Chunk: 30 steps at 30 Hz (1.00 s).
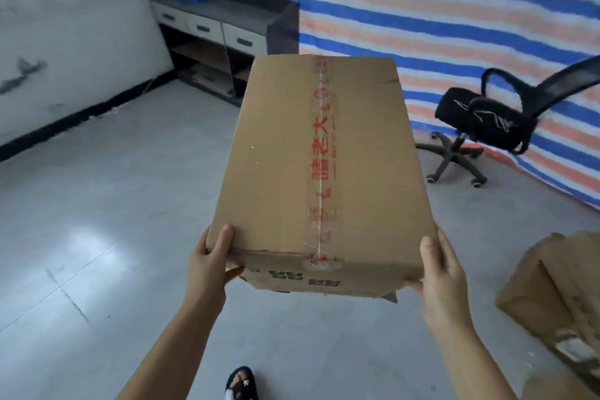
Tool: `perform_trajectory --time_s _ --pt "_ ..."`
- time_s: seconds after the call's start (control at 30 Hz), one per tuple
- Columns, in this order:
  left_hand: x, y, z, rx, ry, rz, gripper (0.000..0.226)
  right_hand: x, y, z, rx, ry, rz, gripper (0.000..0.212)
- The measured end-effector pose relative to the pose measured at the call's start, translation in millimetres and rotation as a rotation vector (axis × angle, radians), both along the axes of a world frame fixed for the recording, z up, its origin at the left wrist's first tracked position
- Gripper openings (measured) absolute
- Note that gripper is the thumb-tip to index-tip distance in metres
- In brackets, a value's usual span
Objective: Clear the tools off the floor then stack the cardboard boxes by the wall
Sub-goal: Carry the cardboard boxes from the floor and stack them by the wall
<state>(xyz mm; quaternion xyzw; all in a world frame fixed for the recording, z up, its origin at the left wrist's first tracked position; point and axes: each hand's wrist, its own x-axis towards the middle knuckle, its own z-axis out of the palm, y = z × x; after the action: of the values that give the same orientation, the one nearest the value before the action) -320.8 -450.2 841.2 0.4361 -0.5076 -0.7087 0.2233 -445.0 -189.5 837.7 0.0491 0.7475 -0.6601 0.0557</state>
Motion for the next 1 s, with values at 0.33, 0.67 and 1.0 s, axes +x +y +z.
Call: perform_trajectory --time_s 0.33,0.67,1.0 --pt "148.2 -168.1 27.4 -0.055 0.068 0.357 0.033 53.0 -232.0 13.0 -0.071 0.078 0.368 0.025" --pt "305.3 -340.1 35.3 -0.053 0.022 0.614 0.032 161.9 -472.8 7.2 -0.082 0.014 0.673 0.033" --pt "390.5 -461.4 10.2 0.011 0.032 0.938 0.031 216.9 -689.1 -4.1 -0.004 0.044 1.004 0.045"
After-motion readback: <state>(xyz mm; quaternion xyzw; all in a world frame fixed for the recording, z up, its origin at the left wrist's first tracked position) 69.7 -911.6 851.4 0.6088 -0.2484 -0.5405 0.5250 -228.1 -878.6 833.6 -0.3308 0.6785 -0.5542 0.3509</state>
